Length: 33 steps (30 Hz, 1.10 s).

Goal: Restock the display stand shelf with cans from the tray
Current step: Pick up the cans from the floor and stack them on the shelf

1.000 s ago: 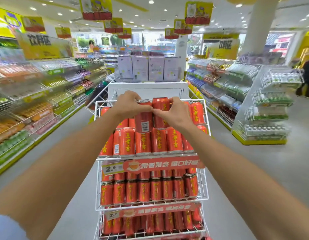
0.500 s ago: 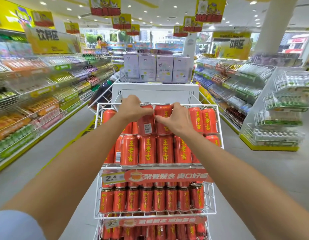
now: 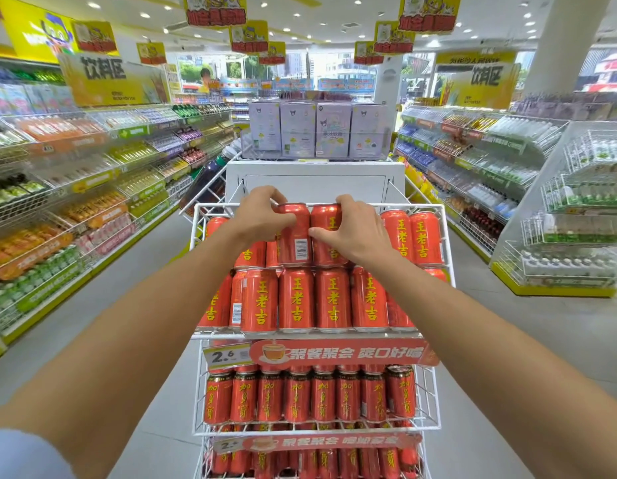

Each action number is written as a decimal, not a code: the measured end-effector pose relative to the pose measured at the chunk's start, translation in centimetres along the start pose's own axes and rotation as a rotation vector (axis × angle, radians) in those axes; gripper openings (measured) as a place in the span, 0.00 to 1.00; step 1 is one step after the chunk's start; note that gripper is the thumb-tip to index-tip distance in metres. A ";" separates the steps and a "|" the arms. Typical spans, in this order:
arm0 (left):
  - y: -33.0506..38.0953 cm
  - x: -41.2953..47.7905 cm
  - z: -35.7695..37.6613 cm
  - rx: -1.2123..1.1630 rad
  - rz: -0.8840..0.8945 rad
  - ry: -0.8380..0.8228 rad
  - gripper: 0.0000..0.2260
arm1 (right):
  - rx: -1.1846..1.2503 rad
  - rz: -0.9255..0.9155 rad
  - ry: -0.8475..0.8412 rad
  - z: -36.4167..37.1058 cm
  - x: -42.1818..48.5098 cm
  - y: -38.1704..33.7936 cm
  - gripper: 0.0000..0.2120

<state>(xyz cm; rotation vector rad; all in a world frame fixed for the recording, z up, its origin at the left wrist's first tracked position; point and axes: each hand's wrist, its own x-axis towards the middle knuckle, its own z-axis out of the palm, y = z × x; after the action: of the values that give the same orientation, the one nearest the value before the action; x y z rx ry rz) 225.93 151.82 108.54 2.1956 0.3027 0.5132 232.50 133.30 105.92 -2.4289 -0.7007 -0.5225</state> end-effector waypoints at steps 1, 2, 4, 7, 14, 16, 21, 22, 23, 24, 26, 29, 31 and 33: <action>-0.1 0.0 -0.1 -0.017 -0.002 -0.019 0.16 | -0.011 -0.011 0.001 0.0 0.1 0.0 0.35; -0.3 0.0 -0.2 -0.026 0.000 -0.035 0.16 | -0.022 -0.022 0.003 0.0 0.1 0.0 0.34; -0.6 0.0 -0.3 -0.024 0.025 -0.045 0.16 | -0.048 -0.047 0.010 0.0 0.2 0.1 0.32; -0.9 0.2 -0.1 -0.007 0.062 -0.012 0.17 | -0.085 -0.096 0.002 0.0 0.2 0.4 0.30; -1.1 1.2 1.2 0.143 0.119 0.071 0.20 | -0.104 -0.137 -0.022 -0.1 1.2 1.1 0.31; -1.0 1.4 1.6 0.180 0.126 0.082 0.20 | -0.138 -0.153 -0.024 0.1 1.3 1.0 0.30; -1.2 1.9 1.7 0.170 0.123 0.064 0.23 | -0.159 -0.208 -0.100 0.0 2.1 1.6 0.27; -1.2 1.9 1.7 0.167 0.125 0.056 0.24 | -0.163 -0.227 -0.128 -0.1 2.3 1.8 0.26; -1.2 1.8 1.7 0.169 0.131 0.048 0.24 | -0.168 -0.244 -0.153 -0.3 2.5 1.9 0.26; -1.1 1.8 1.6 0.170 0.129 0.042 0.24 | -0.173 -0.258 -0.173 -0.5 2.8 2.0 0.26; -0.9 1.9 1.2 0.137 0.112 0.007 0.22 | -0.182 -0.276 -0.199 -0.7 3.1 2.3 0.28; -0.9 2.2 0.4 0.035 0.044 -0.120 0.21 | -0.189 -0.287 -0.214 -0.7 3.5 2.4 0.29; -0.9 2.3 0.3 0.034 0.046 -0.137 0.21 | -0.187 -0.295 -0.219 -0.7 3.6 2.5 0.29; -0.8 2.3 0.5 0.055 0.058 -0.108 0.21 | -0.184 -0.304 -0.226 -0.8 3.7 2.5 0.30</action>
<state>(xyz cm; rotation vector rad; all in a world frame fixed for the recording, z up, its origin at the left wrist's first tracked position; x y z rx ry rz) 228.19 152.88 108.18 2.2811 0.1983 0.4208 236.68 132.36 107.37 -2.5931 -1.1765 -0.4492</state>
